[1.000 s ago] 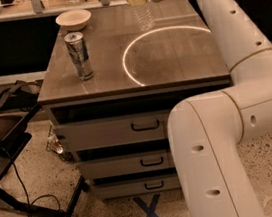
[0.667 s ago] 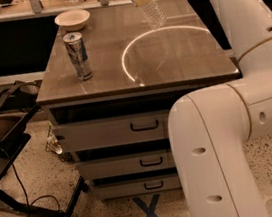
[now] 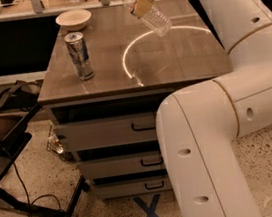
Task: Knock water bottle over
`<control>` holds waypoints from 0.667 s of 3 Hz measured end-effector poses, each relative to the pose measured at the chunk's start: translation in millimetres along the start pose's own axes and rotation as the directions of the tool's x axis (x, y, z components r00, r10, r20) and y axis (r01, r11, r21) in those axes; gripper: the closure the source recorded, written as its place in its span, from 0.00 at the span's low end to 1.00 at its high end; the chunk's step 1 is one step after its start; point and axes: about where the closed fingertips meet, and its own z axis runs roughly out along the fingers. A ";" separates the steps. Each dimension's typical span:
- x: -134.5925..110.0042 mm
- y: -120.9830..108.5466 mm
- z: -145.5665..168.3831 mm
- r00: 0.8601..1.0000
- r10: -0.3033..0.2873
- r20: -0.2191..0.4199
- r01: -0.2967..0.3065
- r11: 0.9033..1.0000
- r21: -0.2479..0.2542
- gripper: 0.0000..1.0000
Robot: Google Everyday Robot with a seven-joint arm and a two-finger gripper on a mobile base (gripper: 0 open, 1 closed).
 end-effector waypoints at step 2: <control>17.6 39.6 52.4 0.970 -0.162 -0.183 0.143 0.983 -0.114 1.00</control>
Offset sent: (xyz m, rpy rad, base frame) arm 0.0331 0.0323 -0.0726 -0.3227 0.1928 0.1455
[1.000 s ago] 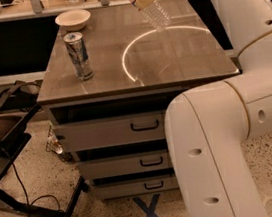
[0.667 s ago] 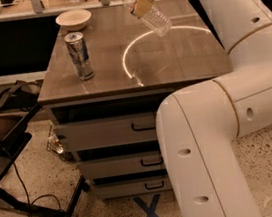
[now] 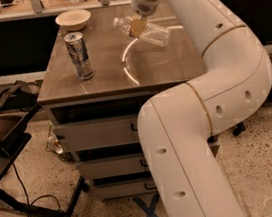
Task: Knock water bottle over
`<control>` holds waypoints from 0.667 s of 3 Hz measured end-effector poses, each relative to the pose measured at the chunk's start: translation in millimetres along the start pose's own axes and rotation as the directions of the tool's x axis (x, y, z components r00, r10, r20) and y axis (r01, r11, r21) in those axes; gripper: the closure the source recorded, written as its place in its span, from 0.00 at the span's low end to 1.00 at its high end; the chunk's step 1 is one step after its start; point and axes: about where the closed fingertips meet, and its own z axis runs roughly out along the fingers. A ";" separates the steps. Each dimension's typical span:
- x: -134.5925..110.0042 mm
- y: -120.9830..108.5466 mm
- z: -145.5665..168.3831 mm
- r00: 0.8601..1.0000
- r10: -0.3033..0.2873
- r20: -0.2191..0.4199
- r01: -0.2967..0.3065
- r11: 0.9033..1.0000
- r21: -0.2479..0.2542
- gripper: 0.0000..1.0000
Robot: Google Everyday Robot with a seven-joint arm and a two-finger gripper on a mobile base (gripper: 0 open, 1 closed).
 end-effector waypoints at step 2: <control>-9.1 12.6 40.9 1.000 -0.019 0.023 0.020 0.999 -0.050 0.97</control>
Offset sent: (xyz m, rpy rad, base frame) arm 0.0704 0.0391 -0.0205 0.1538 -0.0152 0.0902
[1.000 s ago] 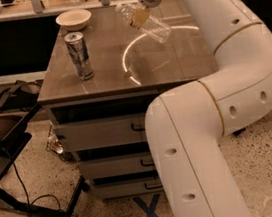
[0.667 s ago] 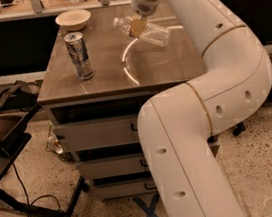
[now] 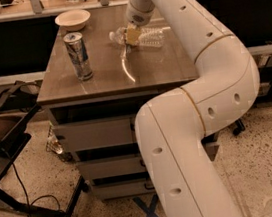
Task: Knock water bottle over
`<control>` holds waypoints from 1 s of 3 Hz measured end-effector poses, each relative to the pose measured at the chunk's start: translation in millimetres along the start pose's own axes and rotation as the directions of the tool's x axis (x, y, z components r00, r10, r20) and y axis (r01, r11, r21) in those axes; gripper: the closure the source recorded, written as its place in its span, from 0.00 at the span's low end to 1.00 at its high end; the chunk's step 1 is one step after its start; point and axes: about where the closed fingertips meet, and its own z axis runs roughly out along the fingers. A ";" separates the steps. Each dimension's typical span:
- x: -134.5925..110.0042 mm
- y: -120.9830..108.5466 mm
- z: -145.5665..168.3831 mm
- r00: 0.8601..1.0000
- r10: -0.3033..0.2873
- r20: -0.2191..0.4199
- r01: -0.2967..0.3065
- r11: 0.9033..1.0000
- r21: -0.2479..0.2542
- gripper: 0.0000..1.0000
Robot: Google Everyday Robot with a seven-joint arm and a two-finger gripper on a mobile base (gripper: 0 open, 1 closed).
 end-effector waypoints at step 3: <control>-0.4 1.3 1.8 1.000 0.000 -0.001 0.000 1.000 -0.004 0.28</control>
Offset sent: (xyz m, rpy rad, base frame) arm 0.0000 0.0000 0.0011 0.0000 0.0000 0.0000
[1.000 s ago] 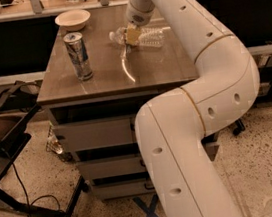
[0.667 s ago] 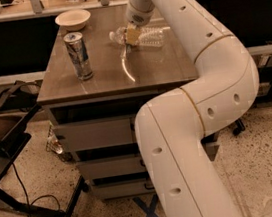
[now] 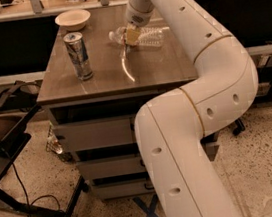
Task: Knock water bottle over
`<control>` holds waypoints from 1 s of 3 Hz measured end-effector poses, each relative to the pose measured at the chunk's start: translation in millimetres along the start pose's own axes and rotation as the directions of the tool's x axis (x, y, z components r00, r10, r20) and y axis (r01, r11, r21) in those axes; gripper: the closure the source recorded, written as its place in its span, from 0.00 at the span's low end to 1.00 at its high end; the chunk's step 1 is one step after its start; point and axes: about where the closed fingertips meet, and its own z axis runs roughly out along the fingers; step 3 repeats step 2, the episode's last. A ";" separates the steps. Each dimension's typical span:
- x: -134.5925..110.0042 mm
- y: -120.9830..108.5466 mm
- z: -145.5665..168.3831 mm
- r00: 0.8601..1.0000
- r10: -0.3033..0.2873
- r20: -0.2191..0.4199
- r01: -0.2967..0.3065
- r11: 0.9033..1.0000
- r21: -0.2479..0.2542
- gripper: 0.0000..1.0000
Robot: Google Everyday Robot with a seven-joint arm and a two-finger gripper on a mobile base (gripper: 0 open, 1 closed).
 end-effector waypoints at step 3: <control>0.5 2.3 6.9 1.000 0.000 -0.003 0.000 1.000 -0.007 0.00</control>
Offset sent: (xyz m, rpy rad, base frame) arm 0.0002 0.0011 -0.0035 -0.0004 0.0037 0.0008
